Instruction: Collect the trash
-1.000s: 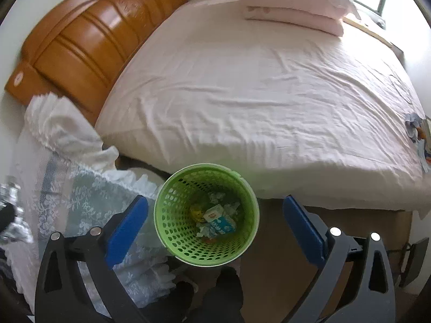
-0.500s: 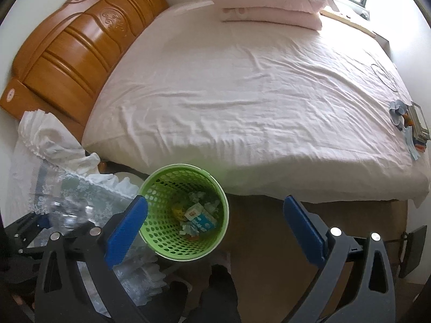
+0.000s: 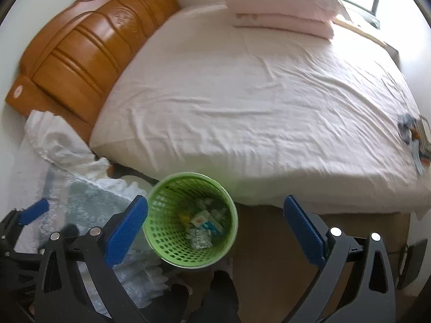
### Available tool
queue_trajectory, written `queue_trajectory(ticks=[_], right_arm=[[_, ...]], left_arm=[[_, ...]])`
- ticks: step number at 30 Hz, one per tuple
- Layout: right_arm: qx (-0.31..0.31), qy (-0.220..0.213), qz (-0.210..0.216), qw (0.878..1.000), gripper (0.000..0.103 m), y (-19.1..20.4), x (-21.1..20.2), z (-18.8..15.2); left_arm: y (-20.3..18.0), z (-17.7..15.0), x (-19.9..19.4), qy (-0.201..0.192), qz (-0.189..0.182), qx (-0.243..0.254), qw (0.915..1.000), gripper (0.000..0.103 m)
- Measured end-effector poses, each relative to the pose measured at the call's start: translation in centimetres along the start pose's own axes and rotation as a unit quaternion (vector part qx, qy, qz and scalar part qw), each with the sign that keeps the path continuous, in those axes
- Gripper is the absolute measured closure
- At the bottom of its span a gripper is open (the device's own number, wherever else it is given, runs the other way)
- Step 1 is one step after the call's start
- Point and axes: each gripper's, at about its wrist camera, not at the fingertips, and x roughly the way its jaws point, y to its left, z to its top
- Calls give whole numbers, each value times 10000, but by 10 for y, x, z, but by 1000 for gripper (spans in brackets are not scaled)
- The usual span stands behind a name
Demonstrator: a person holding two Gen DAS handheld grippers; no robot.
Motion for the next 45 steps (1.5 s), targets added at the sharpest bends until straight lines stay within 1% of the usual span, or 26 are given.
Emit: queue_trajectory(ticks=[2,3,4,5,6,7,9,10,11,12,13,14,15,16,17,18,20,21,24,27,29,31,34,37,45], right_arm=[[-164,-90,-18,9998,3,16,-3,2],[-500,-246,26,9984,3,42,-11,7],[-596,-301,54,9978,3,53,-13,7],[-843,-436,160,9954,3,75,-20,9],[-1051,-565,263,9925,3,94,-27,10],[-1141,-624,316,9910,3,103,-30,13],[-1524,-895,600,9824,3,144,-49,17],[-1598,-946,663,9804,3,152,-52,19],[-1774,-1081,822,9747,2,173,-63,22],[-1914,-1197,967,9694,2,190,-73,23],[-1967,-1244,1026,9671,2,198,-77,24],[-2094,-1363,1178,9611,2,216,-88,26],[-2199,-1452,1309,9557,2,232,-97,26],[-2239,-1483,1362,9536,2,238,-101,27],[-2331,-1559,1498,9481,2,253,-112,28],[-2405,-1615,1617,9434,2,265,-120,28],[-2485,-1655,1746,9383,2,284,-129,29],[-2561,-1692,1917,9322,2,297,-138,27],[-2687,-1682,2140,9240,2,323,-151,24],[-2827,-1607,2235,9189,2,343,-155,17],[-2888,-1537,2256,9177,2,360,-155,16],[-2961,-1426,2275,9166,2,373,-153,13],[-3000,-1389,2239,9168,2,385,-155,8],[-2967,-1330,2207,9195,2,392,-153,5],[-2881,-1274,2145,9245,2,380,-144,7]], left_arm=[[21,3,-23,-285,275,-236,9989,10],[30,3,-32,-392,381,-320,9980,10],[42,3,-46,-548,543,-433,9961,10],[52,2,-57,-675,686,-530,9939,10],[70,1,-76,-860,913,-703,9896,10],[79,-1,-87,-957,1036,-812,9867,9],[108,-6,-119,-1249,1350,-1175,9759,8],[119,-9,-131,-1358,1463,-1318,9710,8],[130,-13,-141,-1455,1565,-1444,9662,8],[147,-18,-159,-1609,1734,-1634,9578,8],[156,-21,-171,-1674,1837,-1734,9530,8],[165,-23,-180,-1724,1934,-1816,9486,8],[178,-29,-194,-1796,2116,-1929,9411,8],[184,-33,-204,-1841,2235,-1994,9361,8],[191,-37,-211,-1879,2340,-2064,9313,8],[201,-44,-223,-1929,2481,-2193,9236,8],[217,-53,-236,-1976,2612,-2408,9137,8],[224,-57,-243,-1990,2668,-2524,9086,8],[242,-71,-254,-2008,2741,-2815,8974,8],[253,-83,-256,-1922,2812,-2991,8914,8],[257,-90,-256,-1883,2850,-3068,8884,8],[260,-93,-254,-1840,2839,-3114,8880,8],[264,-94,-250,-1795,2820,-3134,8889,8],[267,-94,-246,-1743,2771,-3139,8912,8],[270,-86,-237,-1711,2611,-3094,8982,8]])
